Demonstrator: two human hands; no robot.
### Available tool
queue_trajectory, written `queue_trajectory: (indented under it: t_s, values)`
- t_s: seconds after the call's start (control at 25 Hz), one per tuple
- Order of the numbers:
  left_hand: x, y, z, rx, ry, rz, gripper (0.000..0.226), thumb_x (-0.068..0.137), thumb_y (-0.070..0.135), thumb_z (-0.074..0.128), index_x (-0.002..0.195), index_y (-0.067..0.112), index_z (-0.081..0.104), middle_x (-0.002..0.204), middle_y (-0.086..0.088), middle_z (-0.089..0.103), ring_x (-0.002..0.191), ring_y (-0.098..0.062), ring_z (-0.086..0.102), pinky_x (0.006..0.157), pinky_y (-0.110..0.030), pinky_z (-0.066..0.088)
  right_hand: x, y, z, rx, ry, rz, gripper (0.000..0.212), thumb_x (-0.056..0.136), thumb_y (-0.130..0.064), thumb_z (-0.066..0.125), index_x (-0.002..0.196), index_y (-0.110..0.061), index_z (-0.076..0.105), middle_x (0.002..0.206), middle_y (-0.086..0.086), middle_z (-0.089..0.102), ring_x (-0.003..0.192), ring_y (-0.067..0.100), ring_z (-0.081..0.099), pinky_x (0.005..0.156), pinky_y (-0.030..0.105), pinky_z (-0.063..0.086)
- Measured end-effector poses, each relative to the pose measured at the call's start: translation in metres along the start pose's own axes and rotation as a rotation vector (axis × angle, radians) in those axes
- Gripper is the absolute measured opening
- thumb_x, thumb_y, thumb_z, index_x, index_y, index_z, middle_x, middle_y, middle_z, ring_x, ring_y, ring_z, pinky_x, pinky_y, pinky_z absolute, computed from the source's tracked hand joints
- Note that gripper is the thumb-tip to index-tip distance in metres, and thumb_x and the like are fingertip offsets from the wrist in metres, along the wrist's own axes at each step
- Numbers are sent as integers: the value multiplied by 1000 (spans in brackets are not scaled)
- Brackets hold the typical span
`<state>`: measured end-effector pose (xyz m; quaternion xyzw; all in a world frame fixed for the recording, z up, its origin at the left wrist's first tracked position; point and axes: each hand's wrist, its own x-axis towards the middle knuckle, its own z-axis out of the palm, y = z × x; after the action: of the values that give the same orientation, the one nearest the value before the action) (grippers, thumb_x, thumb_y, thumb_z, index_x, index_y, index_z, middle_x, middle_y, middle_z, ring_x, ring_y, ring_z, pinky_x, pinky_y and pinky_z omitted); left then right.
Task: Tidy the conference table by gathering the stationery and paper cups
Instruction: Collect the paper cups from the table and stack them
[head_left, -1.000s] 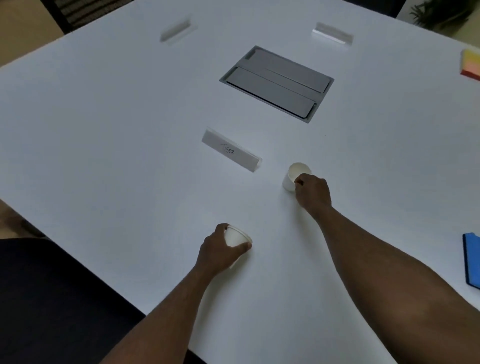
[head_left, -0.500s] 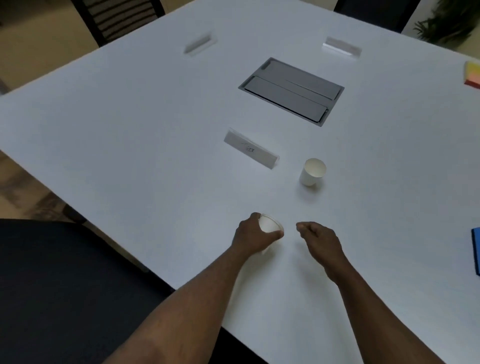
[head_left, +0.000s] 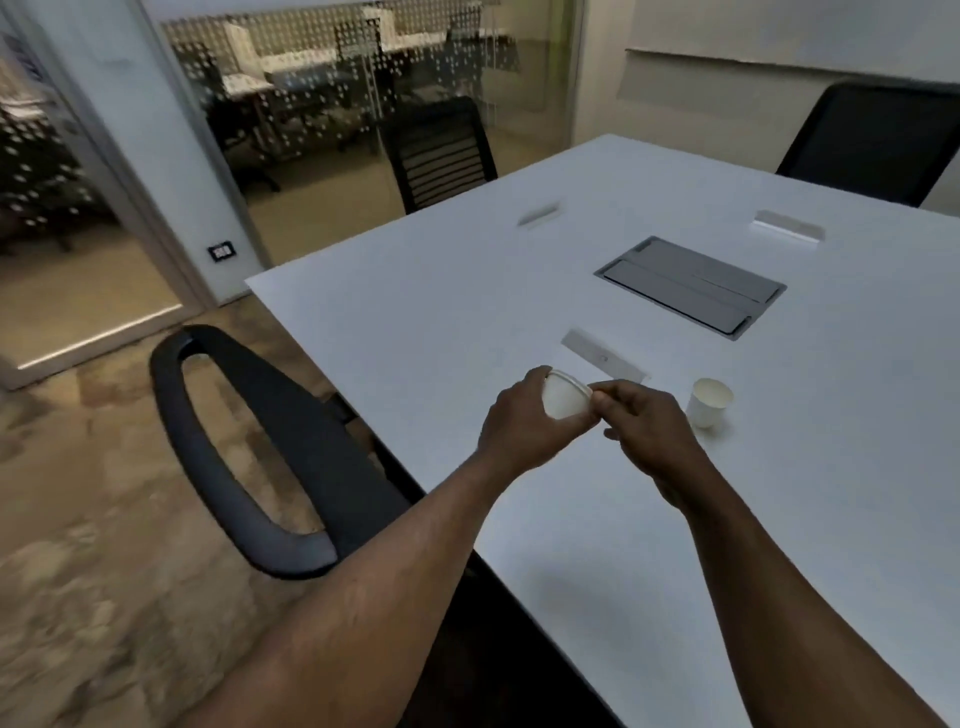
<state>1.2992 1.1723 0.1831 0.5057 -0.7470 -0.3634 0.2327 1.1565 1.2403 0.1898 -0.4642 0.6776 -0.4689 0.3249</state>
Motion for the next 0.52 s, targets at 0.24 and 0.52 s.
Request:
queue_trajectory:
  t_s: [0.24,0.52]
  values:
    - [-51,-18,-145,4,327,50,89,63,75,69,138,36,40,121,7,58,100,-14,59,73,-34,59,-15,-119,88,117,-210,-219,16,93,-34,58,90,-30,74,87,-14,74,85,-2,65,82,28,51]
    - [-89,-116,-315,9,667,43,88,61,66,77,137,34,46,115,9,59,94,-11,59,69,-24,51,-12,-244,257,-45,-375,-478,20,93,-29,59,99,-17,73,88,-4,73,77,5,62,68,24,45]
